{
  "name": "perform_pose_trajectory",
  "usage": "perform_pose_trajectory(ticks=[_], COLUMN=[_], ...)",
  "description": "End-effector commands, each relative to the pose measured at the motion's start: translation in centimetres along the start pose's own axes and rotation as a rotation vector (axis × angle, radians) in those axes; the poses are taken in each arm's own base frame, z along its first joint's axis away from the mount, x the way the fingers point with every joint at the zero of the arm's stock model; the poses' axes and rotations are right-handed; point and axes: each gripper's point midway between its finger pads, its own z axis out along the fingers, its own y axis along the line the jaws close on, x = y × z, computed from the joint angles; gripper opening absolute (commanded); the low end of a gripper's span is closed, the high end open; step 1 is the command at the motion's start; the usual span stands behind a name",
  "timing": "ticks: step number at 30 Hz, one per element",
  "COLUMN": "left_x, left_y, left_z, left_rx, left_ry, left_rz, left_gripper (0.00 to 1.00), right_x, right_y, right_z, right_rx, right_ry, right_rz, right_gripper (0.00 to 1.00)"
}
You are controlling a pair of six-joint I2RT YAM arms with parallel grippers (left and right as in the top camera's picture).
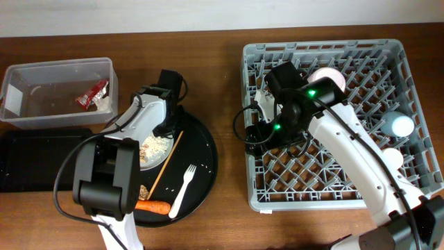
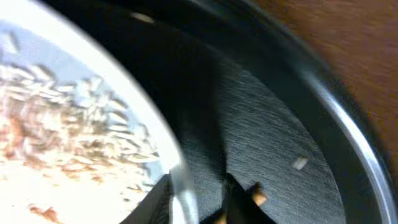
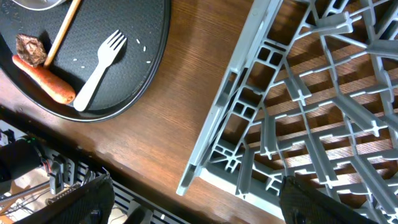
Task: Sort waste into correct bins and load items into the dishwasher rack
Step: 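Grasp the rice plate rim with the left gripper and lift it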
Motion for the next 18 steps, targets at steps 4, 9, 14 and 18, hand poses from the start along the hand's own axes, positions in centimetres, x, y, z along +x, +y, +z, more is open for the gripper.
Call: perform_pose_trajectory(ticks=[4, 9, 14, 18], left_x=[0.5, 0.8, 2.6, 4.7], left_y=[0.4, 1.3, 2.6, 3.8], left_z=[0.8, 0.7, 0.5, 0.0], left_rx=[-0.025, -0.065, -0.121, -0.171], left_ry=[0.023, 0.029, 0.103, 0.189], left_rz=[-0.004, 0.028, 0.036, 0.048], left_gripper=[0.01, 0.0, 0.01, 0.01], right_x=[0.2, 0.3, 1.5, 1.4], right_y=[-0.1, -0.2, -2.6, -3.5], right_z=[0.2, 0.1, -0.1, -0.4], right_rx=[0.011, 0.014, 0.153, 0.156], right_ry=[0.01, 0.012, 0.054, 0.051], right_rz=[0.007, 0.008, 0.022, 0.053], right_gripper=[0.88, 0.88, 0.88, 0.88])
